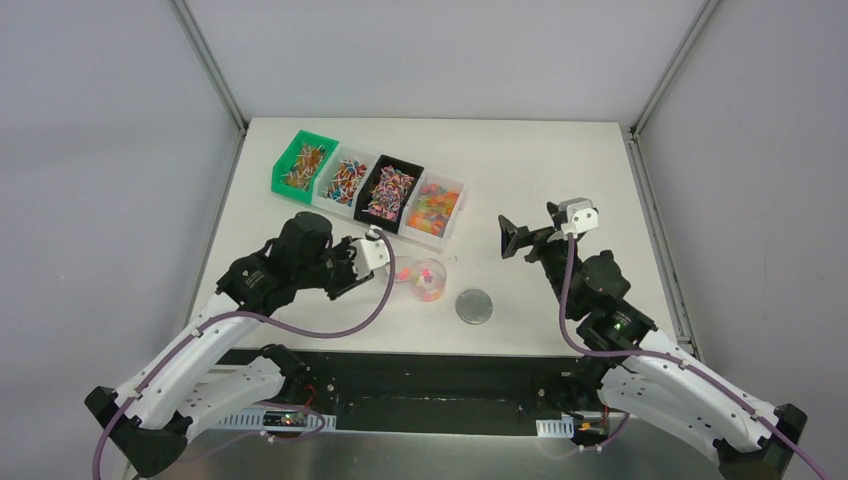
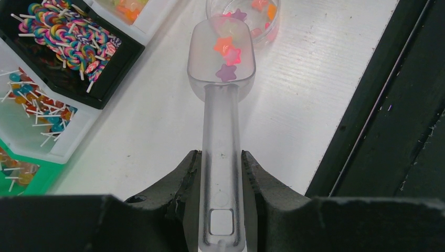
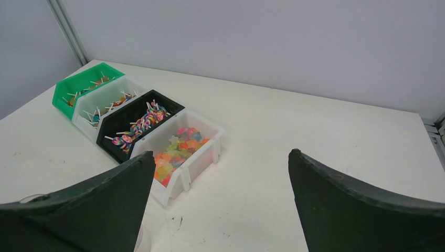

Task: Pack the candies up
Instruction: Place the fake candies in the packing bottle.

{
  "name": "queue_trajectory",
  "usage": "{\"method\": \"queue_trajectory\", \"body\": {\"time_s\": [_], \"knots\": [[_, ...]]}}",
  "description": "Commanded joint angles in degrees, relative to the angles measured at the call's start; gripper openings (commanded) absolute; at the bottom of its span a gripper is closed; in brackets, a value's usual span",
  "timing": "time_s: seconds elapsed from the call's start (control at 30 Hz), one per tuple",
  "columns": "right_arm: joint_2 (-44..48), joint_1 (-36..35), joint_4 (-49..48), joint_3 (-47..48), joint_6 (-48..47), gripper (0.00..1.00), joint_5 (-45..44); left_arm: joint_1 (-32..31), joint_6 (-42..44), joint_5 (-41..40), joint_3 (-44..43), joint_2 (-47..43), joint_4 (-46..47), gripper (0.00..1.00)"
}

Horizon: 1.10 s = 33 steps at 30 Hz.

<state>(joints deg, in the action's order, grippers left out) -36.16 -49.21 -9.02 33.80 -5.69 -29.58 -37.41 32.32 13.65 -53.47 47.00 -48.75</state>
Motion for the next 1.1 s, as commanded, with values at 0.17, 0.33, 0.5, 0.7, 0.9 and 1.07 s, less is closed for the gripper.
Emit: {"method": "queue_trajectory", "body": {"time_s": [0.17, 0.33, 0.5, 0.7, 0.9, 1.07], "knots": [[2.23, 0.34, -2.84, -1.71, 0.16, 1.00, -0.44, -0.03, 1.65, 1.84, -2.89, 2.31, -0.14, 0.00], [2.19, 0.34, -2.84, -1.61, 0.10, 1.00, -0.15, -0.04, 1.61, 2.26, -5.19, 4.40, -1.10, 0.00], [2.88, 0.34, -2.80, -2.00, 0.00, 1.00, -0.28, -0.07, 1.63, 2.09, -7.00, 5.51, -1.95, 0.00], [3.89, 0.30, -2.84, -2.25, 0.22, 1.00, -0.06, -0.04, -2.26, 4.17, -10.29, 5.46, -0.33, 0.00], [4.46, 0.34, -2.77, -2.31, 0.84, 1.00, 0.57, -0.03, -12.06, -1.30, -14.53, 7.45, 2.25, 0.00], [4.94, 0.38, -2.82, -1.92, 1.18, 1.00, 0.73, 0.01, -19.67, -3.66, -20.44, 15.64, 1.09, 0.00]]}}
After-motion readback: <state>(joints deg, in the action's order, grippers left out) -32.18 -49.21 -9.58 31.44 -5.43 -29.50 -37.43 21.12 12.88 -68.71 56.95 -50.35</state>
